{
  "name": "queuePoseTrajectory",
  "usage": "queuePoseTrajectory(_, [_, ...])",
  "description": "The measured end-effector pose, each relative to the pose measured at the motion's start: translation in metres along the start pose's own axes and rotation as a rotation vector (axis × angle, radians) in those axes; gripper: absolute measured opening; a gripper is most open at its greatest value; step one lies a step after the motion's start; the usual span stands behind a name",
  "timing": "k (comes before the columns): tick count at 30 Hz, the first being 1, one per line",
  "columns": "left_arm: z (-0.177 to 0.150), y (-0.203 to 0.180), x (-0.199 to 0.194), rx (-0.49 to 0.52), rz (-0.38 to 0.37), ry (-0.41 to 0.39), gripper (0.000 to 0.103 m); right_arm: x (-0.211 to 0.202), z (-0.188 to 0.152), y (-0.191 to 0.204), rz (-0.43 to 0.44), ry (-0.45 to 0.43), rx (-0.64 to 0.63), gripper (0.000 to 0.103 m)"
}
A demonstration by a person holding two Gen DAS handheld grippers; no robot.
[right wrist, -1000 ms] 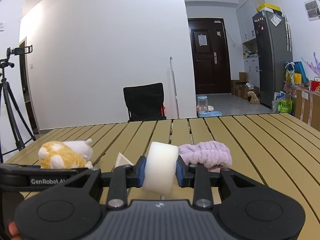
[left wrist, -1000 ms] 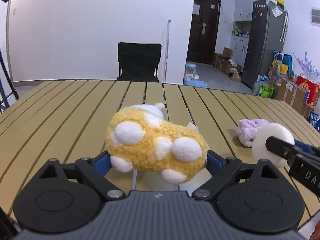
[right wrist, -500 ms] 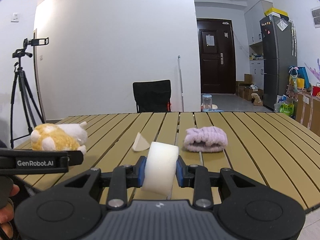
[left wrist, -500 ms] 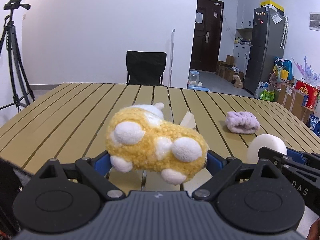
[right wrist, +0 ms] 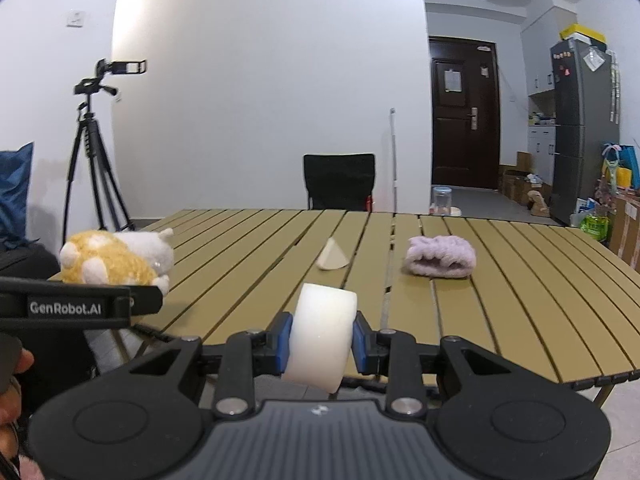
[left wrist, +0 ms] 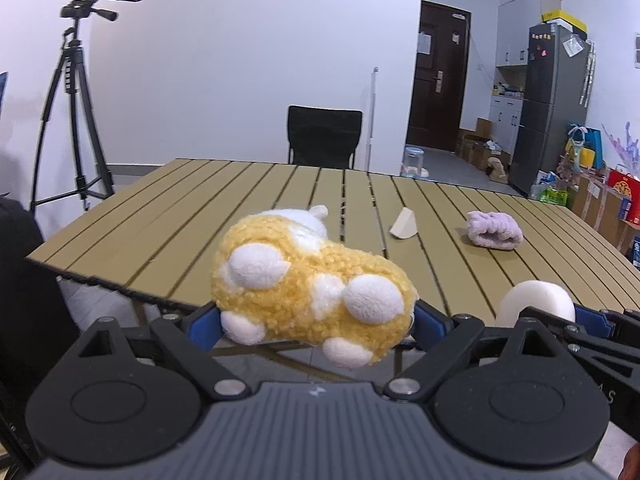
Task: Collect trash
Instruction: 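Carry the white foam roll and yellow plush down toward the black bin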
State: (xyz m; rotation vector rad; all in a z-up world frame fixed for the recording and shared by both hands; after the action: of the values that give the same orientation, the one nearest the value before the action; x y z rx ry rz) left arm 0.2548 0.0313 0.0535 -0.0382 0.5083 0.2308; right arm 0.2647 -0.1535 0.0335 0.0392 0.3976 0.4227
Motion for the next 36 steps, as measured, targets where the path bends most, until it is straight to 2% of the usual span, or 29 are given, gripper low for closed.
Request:
queuePoseTrajectory(11, [-0.029, 0.048, -0.032, -0.013, 0.088, 0.029, 0.094, -0.008, -0.027, 0.051, 0.089, 0.09, -0.038, 0.03])
queuePoseTrajectory(19, [-0.057, 0.07, -0.036, -0.016, 0.125, 0.079, 0.094, -0.001, -0.058, 0.077, 0.111, 0.179, -0.053, 0.03])
queuePoseTrajectory(36, [-0.123, 0.082, -0.022, -0.005, 0.112, 0.201, 0.094, 0.004, -0.131, 0.077, 0.067, 0.369, -0.036, 0.03])
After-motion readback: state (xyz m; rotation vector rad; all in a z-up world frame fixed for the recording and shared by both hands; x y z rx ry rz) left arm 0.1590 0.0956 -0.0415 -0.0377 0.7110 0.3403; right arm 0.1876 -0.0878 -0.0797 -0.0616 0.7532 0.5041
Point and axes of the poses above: each gripper's, at about its wrist camera, not at the fingertips, and x roughly the way its jaws point, y to its left, z to its top, the point moved 6 cm from there along x, roughly the way its jaws point, and after that the axes turned 9 degrees about z, right-handed, at the moved point
